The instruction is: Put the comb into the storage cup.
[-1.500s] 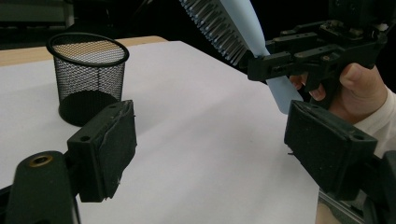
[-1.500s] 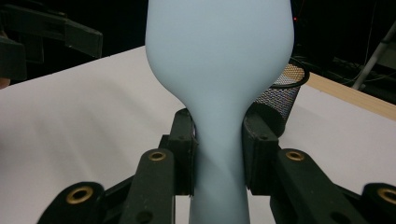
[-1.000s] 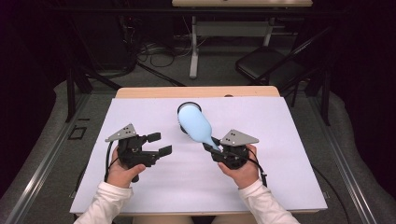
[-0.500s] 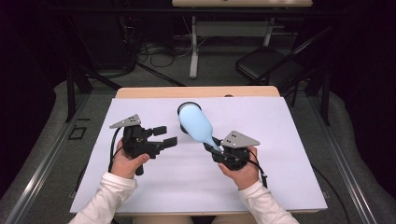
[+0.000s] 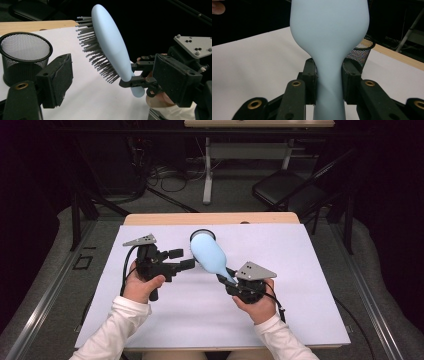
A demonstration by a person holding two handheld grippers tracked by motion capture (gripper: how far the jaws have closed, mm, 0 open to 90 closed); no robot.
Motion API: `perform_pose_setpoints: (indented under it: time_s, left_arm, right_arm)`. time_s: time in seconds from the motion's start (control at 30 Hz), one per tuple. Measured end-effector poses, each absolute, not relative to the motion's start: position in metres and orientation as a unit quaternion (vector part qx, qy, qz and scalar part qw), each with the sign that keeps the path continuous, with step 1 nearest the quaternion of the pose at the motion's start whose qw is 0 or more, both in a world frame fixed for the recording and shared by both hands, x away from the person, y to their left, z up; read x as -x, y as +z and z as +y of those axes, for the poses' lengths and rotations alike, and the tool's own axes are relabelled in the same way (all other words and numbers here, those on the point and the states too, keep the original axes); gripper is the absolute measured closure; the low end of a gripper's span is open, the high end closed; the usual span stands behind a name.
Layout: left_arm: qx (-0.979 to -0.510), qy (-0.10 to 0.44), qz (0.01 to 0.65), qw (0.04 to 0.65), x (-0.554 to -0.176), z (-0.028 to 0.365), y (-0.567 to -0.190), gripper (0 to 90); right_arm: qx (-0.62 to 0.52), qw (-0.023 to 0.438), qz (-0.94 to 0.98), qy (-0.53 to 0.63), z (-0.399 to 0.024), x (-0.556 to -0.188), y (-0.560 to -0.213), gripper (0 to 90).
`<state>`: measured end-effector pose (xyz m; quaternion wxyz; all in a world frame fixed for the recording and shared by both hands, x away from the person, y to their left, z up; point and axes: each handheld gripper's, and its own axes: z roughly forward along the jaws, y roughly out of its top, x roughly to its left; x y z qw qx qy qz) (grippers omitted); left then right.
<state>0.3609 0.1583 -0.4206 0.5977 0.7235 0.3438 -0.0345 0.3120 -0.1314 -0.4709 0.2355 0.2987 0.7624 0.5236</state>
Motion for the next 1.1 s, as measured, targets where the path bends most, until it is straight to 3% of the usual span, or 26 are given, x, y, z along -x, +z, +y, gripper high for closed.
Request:
perform_pose_setpoints:
  time_s: [1.1]
  left_arm:
    - [-0.736,-0.065,0.345,0.579,-0.385,0.121,-0.418,16.2]
  right_arm:
    - [-0.289,0.237,0.762,0.529,-0.128,-0.309,-0.471,69.0]
